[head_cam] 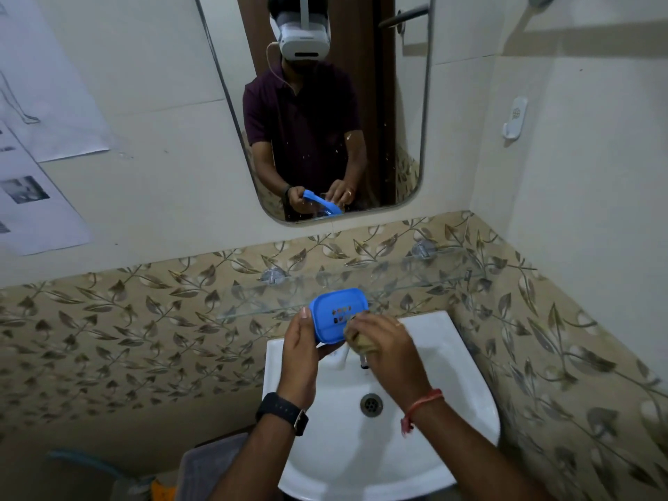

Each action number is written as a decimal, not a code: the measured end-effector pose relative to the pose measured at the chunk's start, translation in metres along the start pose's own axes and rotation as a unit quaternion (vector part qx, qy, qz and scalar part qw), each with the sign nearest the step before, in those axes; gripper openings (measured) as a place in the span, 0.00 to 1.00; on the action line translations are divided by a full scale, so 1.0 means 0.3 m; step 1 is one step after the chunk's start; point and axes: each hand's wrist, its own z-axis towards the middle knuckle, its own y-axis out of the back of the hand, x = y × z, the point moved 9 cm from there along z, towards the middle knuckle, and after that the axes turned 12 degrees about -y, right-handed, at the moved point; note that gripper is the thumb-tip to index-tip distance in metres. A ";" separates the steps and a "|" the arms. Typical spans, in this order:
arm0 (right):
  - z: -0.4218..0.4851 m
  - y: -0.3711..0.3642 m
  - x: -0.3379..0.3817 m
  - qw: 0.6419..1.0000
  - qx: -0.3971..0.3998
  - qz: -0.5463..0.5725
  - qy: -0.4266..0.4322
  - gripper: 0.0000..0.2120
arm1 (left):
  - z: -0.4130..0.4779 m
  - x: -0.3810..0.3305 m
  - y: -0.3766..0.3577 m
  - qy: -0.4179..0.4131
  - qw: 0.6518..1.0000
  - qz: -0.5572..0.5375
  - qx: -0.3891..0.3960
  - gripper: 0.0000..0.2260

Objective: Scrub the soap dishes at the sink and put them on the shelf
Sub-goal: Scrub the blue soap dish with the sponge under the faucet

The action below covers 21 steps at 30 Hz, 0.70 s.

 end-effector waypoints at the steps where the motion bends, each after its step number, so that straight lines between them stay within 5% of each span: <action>1: 0.026 0.009 -0.023 0.999 -0.013 0.008 -0.035 0.22 | -0.005 -0.002 -0.005 -0.003 1.000 0.000 0.008 0.19; 9: 0.044 0.175 -0.235 0.946 -0.223 0.105 -0.211 0.22 | -0.010 0.009 0.052 -0.008 0.999 -0.026 -0.033 0.17; 17: 0.002 -0.067 -0.023 0.967 -0.060 0.183 -0.168 0.20 | -0.039 0.046 -0.051 0.028 1.000 -0.001 0.013 0.20; 21: -0.028 -0.076 -0.085 0.936 -0.014 0.267 -0.231 0.16 | -0.013 0.036 -0.015 0.026 1.000 0.011 -0.012 0.18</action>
